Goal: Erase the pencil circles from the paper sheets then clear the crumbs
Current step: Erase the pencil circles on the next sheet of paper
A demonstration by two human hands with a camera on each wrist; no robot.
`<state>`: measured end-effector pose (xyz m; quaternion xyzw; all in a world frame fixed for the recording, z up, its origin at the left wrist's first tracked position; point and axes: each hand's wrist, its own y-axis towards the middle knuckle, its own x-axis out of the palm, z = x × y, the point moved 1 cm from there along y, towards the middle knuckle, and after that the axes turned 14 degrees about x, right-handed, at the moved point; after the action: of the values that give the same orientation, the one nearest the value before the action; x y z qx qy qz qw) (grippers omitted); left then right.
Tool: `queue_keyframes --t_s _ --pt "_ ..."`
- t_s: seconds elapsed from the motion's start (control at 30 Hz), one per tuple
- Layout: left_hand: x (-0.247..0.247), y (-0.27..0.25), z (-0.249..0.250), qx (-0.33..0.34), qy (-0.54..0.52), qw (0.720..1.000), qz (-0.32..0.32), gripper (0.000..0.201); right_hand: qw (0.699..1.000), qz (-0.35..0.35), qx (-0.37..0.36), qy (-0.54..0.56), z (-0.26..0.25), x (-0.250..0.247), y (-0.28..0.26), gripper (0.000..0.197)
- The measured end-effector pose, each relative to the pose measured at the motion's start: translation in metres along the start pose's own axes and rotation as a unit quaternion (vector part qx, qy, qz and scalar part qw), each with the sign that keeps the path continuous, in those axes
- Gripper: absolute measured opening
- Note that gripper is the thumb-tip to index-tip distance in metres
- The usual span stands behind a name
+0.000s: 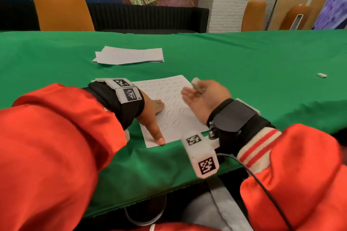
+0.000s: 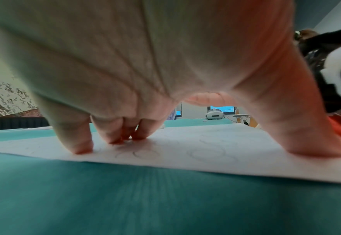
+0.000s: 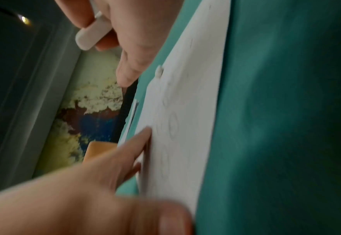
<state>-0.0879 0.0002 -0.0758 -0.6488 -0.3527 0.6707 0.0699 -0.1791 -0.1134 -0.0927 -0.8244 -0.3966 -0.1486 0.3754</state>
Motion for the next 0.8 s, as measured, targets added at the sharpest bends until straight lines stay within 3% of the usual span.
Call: queue_keyframes --t_s 0.07,0.13,0.37,0.53,0.63,0.8 --pt "0.002 0.004 -0.001 0.007 0.009 1.000 -0.007 0.116 0.997 -0.015 0.061 -0.051 0.018 0.007 0.002 0.022" --pt "0.001 0.005 -0.001 0.014 0.005 1.000 -0.003 0.117 0.996 0.002 0.077 -0.049 0.023 0.004 0.006 0.021" --pt "0.002 0.008 -0.004 0.006 -0.004 1.000 0.013 0.117 0.990 0.131 -0.042 0.025 -0.024 -0.027 0.013 0.037" --pt "0.001 0.009 -0.005 0.005 -0.002 1.000 0.010 0.116 1.000 0.013 0.015 -0.005 0.000 -0.006 0.006 0.022" --pt "0.002 0.008 -0.003 0.007 0.004 1.000 0.016 0.116 0.996 -0.010 0.067 -0.061 0.021 0.003 0.007 0.020" --pt "0.002 0.007 -0.003 0.011 0.004 1.000 0.024 0.110 0.994 0.093 -0.042 -0.049 -0.005 -0.020 0.015 0.038"
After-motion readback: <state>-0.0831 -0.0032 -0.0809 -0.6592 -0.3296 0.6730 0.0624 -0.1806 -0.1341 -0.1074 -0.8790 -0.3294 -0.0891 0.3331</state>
